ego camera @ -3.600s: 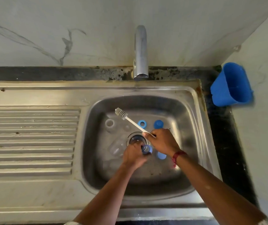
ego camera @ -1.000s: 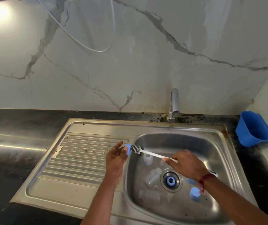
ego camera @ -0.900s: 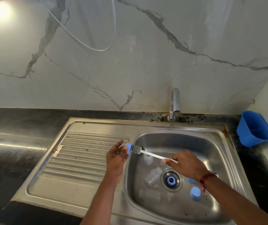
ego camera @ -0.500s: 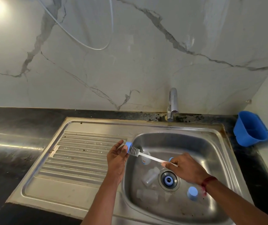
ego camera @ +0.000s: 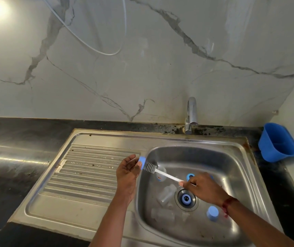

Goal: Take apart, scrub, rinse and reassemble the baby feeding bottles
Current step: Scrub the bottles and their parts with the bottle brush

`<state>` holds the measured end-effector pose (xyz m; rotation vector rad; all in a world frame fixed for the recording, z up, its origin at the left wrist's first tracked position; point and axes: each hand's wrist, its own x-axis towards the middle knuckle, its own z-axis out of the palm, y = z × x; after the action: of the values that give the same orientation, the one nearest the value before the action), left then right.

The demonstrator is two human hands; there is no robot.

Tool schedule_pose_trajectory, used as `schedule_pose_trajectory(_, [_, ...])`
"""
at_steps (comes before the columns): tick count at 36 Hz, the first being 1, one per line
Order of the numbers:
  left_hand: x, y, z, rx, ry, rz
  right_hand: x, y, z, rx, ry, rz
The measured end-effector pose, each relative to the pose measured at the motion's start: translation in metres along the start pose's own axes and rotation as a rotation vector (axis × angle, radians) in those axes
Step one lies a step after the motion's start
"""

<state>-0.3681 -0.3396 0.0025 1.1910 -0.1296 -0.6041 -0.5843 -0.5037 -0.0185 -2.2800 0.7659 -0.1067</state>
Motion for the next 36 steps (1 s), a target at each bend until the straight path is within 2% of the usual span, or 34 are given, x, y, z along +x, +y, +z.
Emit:
schedule_pose_trajectory(3, [0.002,-0.001,-0.006,0.039,0.048,0.009,-0.003,0.009,-0.007,0.008,0.016,0.039])
schedule_pose_trajectory(7, [0.004,-0.003,-0.008,0.190,0.070,0.052,-0.007,0.009,-0.010,0.151,0.158,0.059])
schedule_pose_trajectory(9, [0.004,-0.007,-0.008,0.272,0.054,0.062,-0.008,0.002,-0.011,0.097,0.144,0.031])
schedule_pose_trajectory(13, [0.001,-0.013,-0.007,0.454,-0.024,0.105,-0.008,-0.006,-0.009,-0.061,0.112,0.021])
schedule_pose_trajectory(22, [0.001,-0.012,-0.006,0.783,-0.229,0.169,0.000,-0.002,-0.016,-0.161,0.084,0.082])
schedule_pose_trajectory(28, [0.000,-0.004,-0.005,0.640,-0.172,0.129,-0.007,0.005,-0.021,-0.085,0.107,0.051])
schedule_pose_trajectory(36, [-0.001,-0.001,0.002,0.680,-0.332,0.122,-0.004,0.002,-0.023,-0.162,0.120,0.054])
